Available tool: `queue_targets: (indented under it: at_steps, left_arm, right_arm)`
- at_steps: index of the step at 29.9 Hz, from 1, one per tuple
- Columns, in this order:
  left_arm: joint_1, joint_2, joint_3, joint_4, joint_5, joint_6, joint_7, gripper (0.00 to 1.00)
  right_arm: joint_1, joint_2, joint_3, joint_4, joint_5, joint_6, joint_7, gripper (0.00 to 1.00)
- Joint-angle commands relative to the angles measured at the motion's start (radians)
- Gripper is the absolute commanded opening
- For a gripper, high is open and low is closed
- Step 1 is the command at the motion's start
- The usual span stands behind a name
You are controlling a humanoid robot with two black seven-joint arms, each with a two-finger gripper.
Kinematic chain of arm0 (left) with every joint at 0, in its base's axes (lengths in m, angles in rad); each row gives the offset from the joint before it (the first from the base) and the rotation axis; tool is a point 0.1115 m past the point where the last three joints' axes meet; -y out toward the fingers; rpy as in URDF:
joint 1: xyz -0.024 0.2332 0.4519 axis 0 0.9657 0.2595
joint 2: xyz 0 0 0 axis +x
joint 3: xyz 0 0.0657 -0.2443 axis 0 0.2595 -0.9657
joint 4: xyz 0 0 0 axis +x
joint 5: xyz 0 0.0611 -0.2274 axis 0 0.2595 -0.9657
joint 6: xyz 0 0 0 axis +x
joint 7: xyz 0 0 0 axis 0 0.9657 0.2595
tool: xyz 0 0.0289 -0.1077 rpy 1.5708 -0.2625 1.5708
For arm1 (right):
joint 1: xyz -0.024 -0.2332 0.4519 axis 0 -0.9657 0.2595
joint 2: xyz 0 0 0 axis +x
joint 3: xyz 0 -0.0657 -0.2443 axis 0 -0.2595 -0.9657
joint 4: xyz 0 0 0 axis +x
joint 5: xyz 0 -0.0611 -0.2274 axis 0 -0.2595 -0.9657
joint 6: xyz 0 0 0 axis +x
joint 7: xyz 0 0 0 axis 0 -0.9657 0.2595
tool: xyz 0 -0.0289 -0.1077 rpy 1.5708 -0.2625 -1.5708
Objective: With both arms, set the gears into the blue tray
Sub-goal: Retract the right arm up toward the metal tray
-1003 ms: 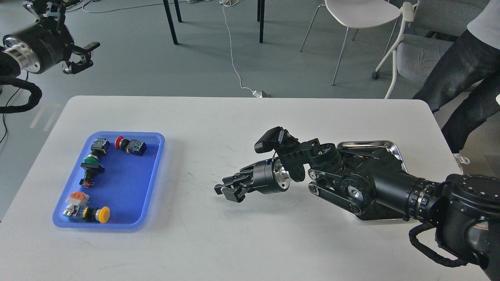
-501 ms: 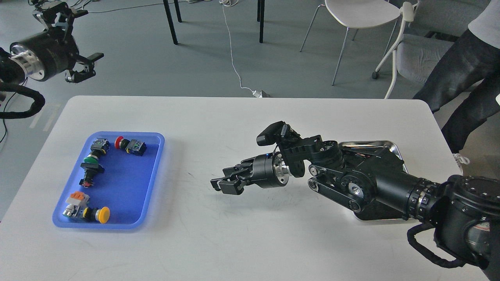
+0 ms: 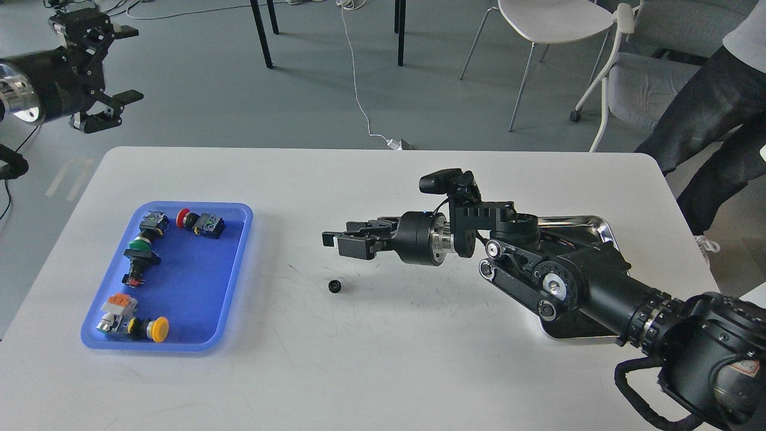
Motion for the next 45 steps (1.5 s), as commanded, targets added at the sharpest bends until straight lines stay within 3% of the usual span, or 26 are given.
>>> queue_targets:
  at_steps: [1, 9, 21, 26, 32, 37, 45]
  left_arm:
    - [-0.018, 0.009, 0.004, -0.027, -0.001, 0.0, -0.012, 0.99]
    - [-0.026, 0.0, 0.004, -0.036, 0.036, 0.058, -0.015, 0.99]
    - [-0.063, -0.034, 0.014, -0.125, 0.228, 0.075, -0.021, 0.99]
    - [-0.064, -0.028, 0.073, -0.223, 0.297, 0.066, -0.081, 0.99]
    - [-0.072, -0.032, 0.141, -0.293, 0.358, 0.076, -0.09, 0.99]
    - [-0.103, -0.069, 0.163, -0.303, 0.361, 0.076, -0.143, 0.99]
    - [-0.112, -0.09, 0.237, -0.372, 0.539, 0.079, -0.192, 0.99]
  right_arm:
    - [-0.021, 0.0, 0.076, 0.0, 0.047, -0.001, 0.0, 0.79]
    - [-0.032, -0.003, 0.188, -0.001, 0.254, -0.006, 0.0, 0.88]
    - [-0.044, -0.187, 0.245, -0.007, 0.605, -0.095, 0.0, 0.92]
    - [-0.044, -0.281, 0.245, -0.006, 0.746, -0.111, 0.0, 0.92]
    - [-0.067, -0.362, 0.227, -0.009, 0.94, -0.13, 0.0, 0.94]
    - [-0.102, -0.371, 0.227, -0.006, 0.955, -0.162, 0.0, 0.94]
    - [-0.111, -0.388, 0.238, -0.009, 1.026, -0.184, 0.0, 0.94]
